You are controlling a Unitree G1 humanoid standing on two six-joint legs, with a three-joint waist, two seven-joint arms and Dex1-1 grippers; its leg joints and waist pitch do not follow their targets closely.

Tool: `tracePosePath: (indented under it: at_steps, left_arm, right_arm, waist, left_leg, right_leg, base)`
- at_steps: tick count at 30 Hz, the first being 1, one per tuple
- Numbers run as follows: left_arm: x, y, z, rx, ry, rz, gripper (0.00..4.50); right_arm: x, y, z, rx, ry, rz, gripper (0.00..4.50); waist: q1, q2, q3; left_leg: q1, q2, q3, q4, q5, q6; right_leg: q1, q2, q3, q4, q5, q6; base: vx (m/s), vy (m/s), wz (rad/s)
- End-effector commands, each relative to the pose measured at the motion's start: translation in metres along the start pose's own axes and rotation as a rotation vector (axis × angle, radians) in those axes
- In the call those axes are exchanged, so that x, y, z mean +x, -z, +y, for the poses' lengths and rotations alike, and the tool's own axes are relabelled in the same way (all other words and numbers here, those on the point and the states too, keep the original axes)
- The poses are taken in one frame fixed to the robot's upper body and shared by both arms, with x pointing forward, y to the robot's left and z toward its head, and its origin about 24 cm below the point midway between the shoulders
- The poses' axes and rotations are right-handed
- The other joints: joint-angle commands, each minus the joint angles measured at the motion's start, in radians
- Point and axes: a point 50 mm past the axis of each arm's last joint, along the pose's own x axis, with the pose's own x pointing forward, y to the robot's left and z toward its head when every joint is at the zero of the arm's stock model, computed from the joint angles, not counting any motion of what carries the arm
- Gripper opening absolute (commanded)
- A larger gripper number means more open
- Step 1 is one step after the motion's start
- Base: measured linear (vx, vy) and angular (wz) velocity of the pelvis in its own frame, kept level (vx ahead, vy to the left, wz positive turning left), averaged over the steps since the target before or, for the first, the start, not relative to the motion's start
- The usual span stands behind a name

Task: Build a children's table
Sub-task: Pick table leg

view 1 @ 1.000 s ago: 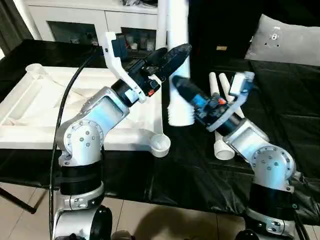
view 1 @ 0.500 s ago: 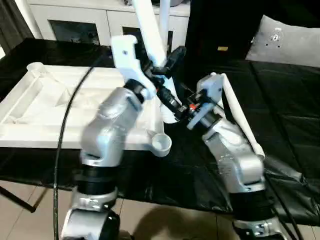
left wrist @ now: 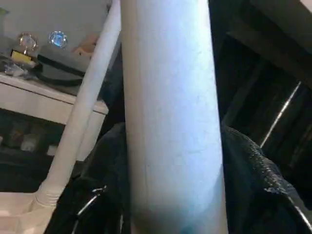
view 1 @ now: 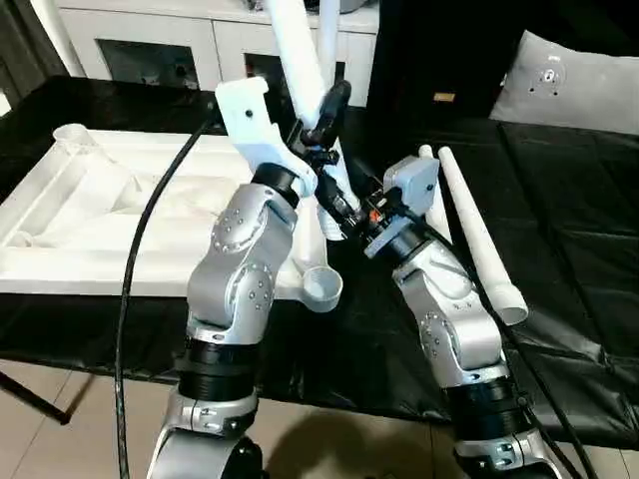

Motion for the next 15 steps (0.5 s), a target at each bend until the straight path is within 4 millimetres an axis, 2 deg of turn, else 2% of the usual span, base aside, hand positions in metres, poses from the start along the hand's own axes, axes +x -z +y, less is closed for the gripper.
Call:
tracePosePath:
  at_steps: [1, 8, 9, 10, 11, 12, 13, 15]
  left_arm:
    - [0.0003, 0.0051, 0.0006, -0.008, -0.017, 0.015, 2.22]
    - [-0.0007, 0.0052, 0.0022, -0.017, -0.03, 0.009, 1.92]
    - [-0.0006, 0.0052, 0.003, -0.017, -0.034, 0.01, 1.91]
    - [-0.0004, 0.0053, 0.0036, -0.016, -0.038, 0.012, 1.91]
    - [0.0001, 0.0056, 0.0049, -0.012, -0.043, 0.019, 1.91]
    - [0.0003, 0.0057, 0.0055, -0.01, -0.045, 0.021, 1.91]
    - [0.001, 0.0055, 0.0069, -0.008, -0.048, 0.023, 1.9]
    - [0.0019, 0.0048, 0.0095, -0.006, -0.053, 0.023, 1.9]
  right_arm:
    - [0.0036, -0.0037, 0.0019, -0.018, -0.018, -0.027, 1.88]
    - [0.0046, -0.0015, 0.0024, -0.025, -0.02, -0.03, 1.88]
    - [0.0045, -0.0011, 0.0025, -0.022, -0.023, -0.027, 1.88]
    - [0.0043, -0.0004, 0.0024, -0.022, -0.023, -0.022, 2.23]
    - [0.0036, 0.0008, 0.0018, -0.022, -0.02, -0.011, 2.44]
    - [0.0034, 0.0015, 0.0014, -0.022, -0.018, -0.007, 2.58]
    - [0.0028, 0.0028, 0.0003, -0.024, -0.014, 0.003, 2.58]
    - [0.0018, 0.0052, -0.0009, -0.011, -0.012, 0.021, 2.77]
  waist:
    - [-0.001, -0.014, -0.07]
    - [-0.001, -0.012, -0.069]
    - [-0.001, -0.008, -0.069]
    - [-0.002, -0.01, -0.069]
    - [-0.002, -0.005, -0.07]
    - [-0.003, -0.008, -0.07]
    - [-0.001, 0.0, -0.07]
    - [-0.004, -0.002, -0.07]
  left_leg:
    - [-0.006, 0.019, 0.018, -0.061, -0.034, 0.036]
    - [-0.006, 0.02, 0.018, -0.061, -0.044, 0.037]
    - [-0.005, 0.02, 0.017, -0.062, -0.047, 0.035]
    - [-0.005, 0.02, 0.018, -0.062, -0.048, 0.035]
    - [-0.005, 0.02, 0.017, -0.061, -0.049, 0.032]
    - [-0.006, 0.019, 0.017, -0.061, -0.049, 0.032]
    - [-0.005, 0.019, 0.016, -0.061, -0.045, 0.029]
    - [-0.004, 0.017, 0.017, -0.061, -0.056, 0.025]
  right_leg:
    - [0.068, -0.054, 0.03, -0.062, 0.021, -0.165]
    - [0.066, -0.054, 0.029, -0.063, 0.008, -0.166]
    - [0.065, -0.054, 0.029, -0.063, 0.006, -0.166]
    - [0.066, -0.054, 0.029, -0.063, 0.009, -0.166]
    - [0.066, -0.053, 0.029, -0.064, 0.014, -0.166]
    - [0.067, -0.053, 0.03, -0.063, 0.019, -0.166]
    - [0.066, -0.053, 0.029, -0.062, 0.024, -0.166]
    - [0.067, -0.051, 0.029, -0.064, 0.019, -0.166]
  base:
    - [0.0, 0.0, 0.0]
    - [0.0, 0.0, 0.0]
    - [0.0, 0.0, 0.0]
    - [0.0, 0.0, 0.0]
    - [0.0, 0.0, 0.0]
    - [0.0, 0.0, 0.0]
    - [0.0, 0.0, 0.0]
    - [0.0, 0.0, 0.0]
